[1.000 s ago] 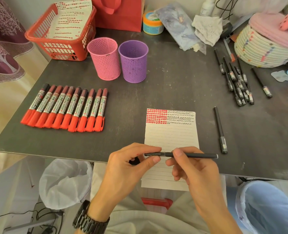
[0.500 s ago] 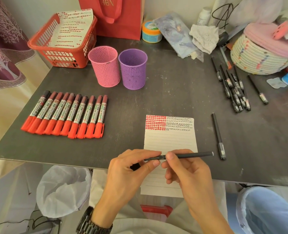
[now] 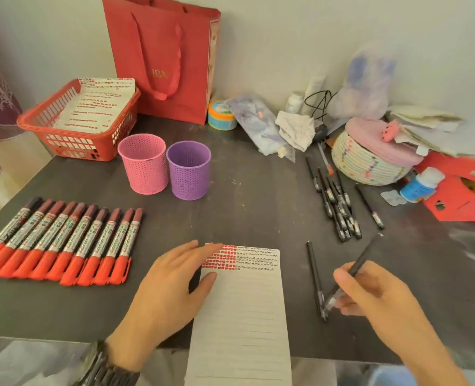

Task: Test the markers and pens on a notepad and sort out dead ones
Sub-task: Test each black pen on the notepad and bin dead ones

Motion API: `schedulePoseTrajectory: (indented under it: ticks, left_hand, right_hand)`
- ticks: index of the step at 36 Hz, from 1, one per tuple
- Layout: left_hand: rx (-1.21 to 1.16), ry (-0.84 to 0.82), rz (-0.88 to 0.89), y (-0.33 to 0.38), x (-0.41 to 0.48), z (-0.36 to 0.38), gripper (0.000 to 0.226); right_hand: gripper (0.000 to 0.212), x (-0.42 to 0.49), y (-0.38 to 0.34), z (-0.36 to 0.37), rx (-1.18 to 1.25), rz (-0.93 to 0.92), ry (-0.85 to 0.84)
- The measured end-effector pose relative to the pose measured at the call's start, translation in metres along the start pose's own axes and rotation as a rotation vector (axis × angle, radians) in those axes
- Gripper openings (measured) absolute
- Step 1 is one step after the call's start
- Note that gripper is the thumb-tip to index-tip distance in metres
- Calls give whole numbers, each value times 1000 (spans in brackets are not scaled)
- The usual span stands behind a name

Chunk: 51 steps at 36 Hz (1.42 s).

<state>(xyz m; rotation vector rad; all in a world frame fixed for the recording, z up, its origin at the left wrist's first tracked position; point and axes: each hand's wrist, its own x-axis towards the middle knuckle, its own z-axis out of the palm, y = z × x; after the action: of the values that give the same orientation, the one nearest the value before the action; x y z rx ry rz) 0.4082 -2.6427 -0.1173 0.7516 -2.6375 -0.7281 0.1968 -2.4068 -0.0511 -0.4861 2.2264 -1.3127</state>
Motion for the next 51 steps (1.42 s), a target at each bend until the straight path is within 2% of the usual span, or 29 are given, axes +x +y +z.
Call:
schedulePoseTrajectory:
  ticks: [6,10,25,33,37,41,51]
  left_hand:
    - [80,-7,4,-4,3,14,40]
    - [45,10,-3,-6,2,14,37]
    - [38,-27,-19,-5,2,13,39]
    - [39,-44,-23,-3,3,11,49]
    - [45,-48,-27,-3,3,11,42]
    - [46,-54,-30,-3,3,11,47]
    - [49,-37,-16,-5,2,12,40]
  right_hand:
    - [28,27,3,-26,-439,25,-19]
    - [28,37,12,-21,-554,65,-72]
    - [9,41,27,-4,-556,2,-19]
    - [8,45,29,0,-575,-16,-28]
    - [8,46,28,1,-586,-9,-42]
    - [9,45,28,1,-586,-13,-37]
    - [5,41,27,3,-577,-23,-17]
